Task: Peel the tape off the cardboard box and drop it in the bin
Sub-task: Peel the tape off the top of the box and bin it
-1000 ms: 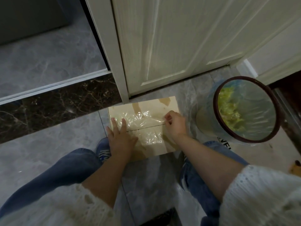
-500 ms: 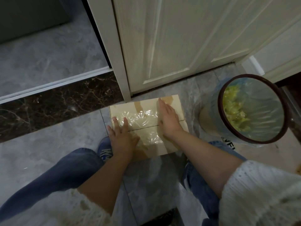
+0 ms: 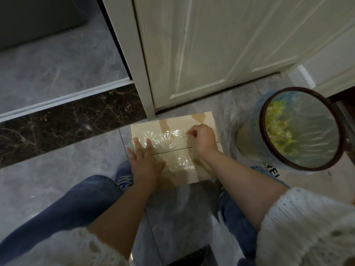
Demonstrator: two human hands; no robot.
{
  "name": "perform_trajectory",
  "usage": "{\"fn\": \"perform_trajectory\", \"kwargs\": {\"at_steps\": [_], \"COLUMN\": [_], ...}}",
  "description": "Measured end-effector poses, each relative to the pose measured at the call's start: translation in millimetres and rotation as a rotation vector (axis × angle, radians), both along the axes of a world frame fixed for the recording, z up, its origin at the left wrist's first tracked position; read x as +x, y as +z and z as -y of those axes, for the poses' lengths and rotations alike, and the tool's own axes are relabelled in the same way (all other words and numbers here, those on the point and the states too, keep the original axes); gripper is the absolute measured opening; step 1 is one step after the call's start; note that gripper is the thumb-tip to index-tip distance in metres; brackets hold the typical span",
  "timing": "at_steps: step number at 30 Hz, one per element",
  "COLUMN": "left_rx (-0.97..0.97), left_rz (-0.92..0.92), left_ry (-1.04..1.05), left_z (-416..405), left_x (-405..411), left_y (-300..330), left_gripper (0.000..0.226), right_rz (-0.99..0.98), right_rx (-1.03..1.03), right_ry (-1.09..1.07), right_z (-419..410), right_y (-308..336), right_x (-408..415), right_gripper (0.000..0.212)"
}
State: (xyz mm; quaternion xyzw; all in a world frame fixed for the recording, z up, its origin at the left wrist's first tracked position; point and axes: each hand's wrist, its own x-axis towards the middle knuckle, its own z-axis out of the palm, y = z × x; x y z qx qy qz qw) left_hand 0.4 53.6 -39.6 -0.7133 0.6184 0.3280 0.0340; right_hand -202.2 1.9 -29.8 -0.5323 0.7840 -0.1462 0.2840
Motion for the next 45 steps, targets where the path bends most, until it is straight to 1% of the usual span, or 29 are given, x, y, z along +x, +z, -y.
{"fn": "perform_trajectory", "kwargs": {"at_steps": [4, 8, 13, 14, 16, 17, 19, 21, 22, 24, 25, 26, 29, 31, 32, 34, 36, 37, 39, 41, 42, 43, 45], "left_rx": [-0.002, -0.007, 0.012, 0.015, 0.022, 0.025, 0.023, 0.017, 0.012, 0.000, -0.002, -0.001, -0.005, -0.007, -0.002, 0.006, 0.006, 0.001, -0.004, -0.010, -0.014, -0.017, -0.018], "left_rz": [0.002, -0.008, -0.032, -0.034, -0.028, -0.018, 0.004, 0.009, 0.016, 0.048, 0.056, 0.048, 0.001, -0.006, -0.010, -0.015, -0.004, 0.002, 0.009, 0.018, 0.021, 0.016, -0.005], "left_ry": [-0.007, -0.012, 0.006, 0.005, -0.010, -0.021, -0.037, -0.037, -0.038, -0.060, -0.069, -0.068, -0.041, -0.039, -0.034, -0.028, -0.036, -0.043, -0.051, -0.061, -0.060, -0.054, -0.042], "left_z": [0.2, -1.1, -1.1, -0.5, 0.8, 1.1, 1.4, 1.3, 1.4, 1.6, 1.6, 1.6, 1.3, 1.4, 1.6, 2.1, 1.8, 1.6, 1.7, 2.1, 3.0, 4.0, 8.4], "left_x": [-0.3, 0.1, 0.5, 1.0, 1.6, 2.0, 1.6, 0.9, 0.6, 0.6, 0.6, 0.8, 1.5, 1.9, 2.1, 2.4, 2.0, 2.0, 2.2, 2.3, 2.3, 2.3, 1.5], "left_y": [0.2, 3.2, 4.7, 4.5, 4.0, 3.5, 2.5, 0.9, 0.3, -0.3, -0.4, -0.5, -0.6, -1.1, -1.0, -1.4, -1.3, -1.5, -1.8, -3.6, -3.8, -4.3, -3.2], "left_gripper": [0.098, 0.098, 0.098, 0.098, 0.099, 0.099, 0.099, 0.100, 0.099, 0.099, 0.098, 0.098, 0.098, 0.098, 0.098, 0.099, 0.098, 0.098, 0.098, 0.097, 0.098, 0.098, 0.098], "right_rz": [0.120, 0.175, 0.275, 0.272, 0.246, 0.229, 0.214, 0.202, 0.196, 0.182, 0.147, 0.112, 0.022, -0.075, -0.094, -0.119, -0.260, -0.334, -0.384, -0.429, -0.429, -0.384, -0.241], "right_rx": [-0.016, 0.009, 0.040, 0.058, 0.095, 0.094, 0.063, 0.100, 0.133, 0.197, 0.201, 0.198, 0.174, 0.145, 0.142, 0.164, 0.186, 0.163, 0.119, 0.118, 0.121, 0.120, 0.119], "right_ry": [-0.054, -0.046, -0.166, -0.165, -0.168, -0.176, -0.184, -0.160, -0.139, -0.074, -0.017, 0.030, 0.081, 0.170, 0.205, 0.221, 0.247, 0.266, 0.289, 0.388, 0.429, 0.425, 0.320], "right_z": [0.5, -1.5, -5.7, -6.5, -8.2, -9.3, -10.2, -9.0, -8.0, -8.0, -8.3, -8.8, -12.3, -15.8, -17.9, -20.2, -19.8, -18.5, -15.1, -13.6, -14.6, -16.5, -19.7], "right_y": [9.5, 14.7, 23.6, 24.7, 26.6, 25.7, 23.9, 25.0, 26.9, 29.4, 28.7, 28.3, 25.5, 24.5, 25.7, 27.2, 30.1, 33.2, 39.6, 42.9, 42.4, 39.0, 33.0], "right_x": [-2.9, -7.3, -13.8, -14.8, -17.3, -18.2, -19.3, -19.7, -20.1, -19.2, -17.5, -15.8, -15.6, -14.6, -12.7, -8.5, -6.2, -5.7, -6.7, -5.6, -4.7, -5.5, -8.4], "right_gripper": [0.017, 0.012, 0.019, 0.027, 0.051, 0.051, 0.028, 0.006, 0.010, 0.030, 0.036, 0.036, 0.026, 0.014, 0.012, 0.011, 0.010, 0.008, 0.007, 0.012, 0.016, 0.019, 0.017]}}
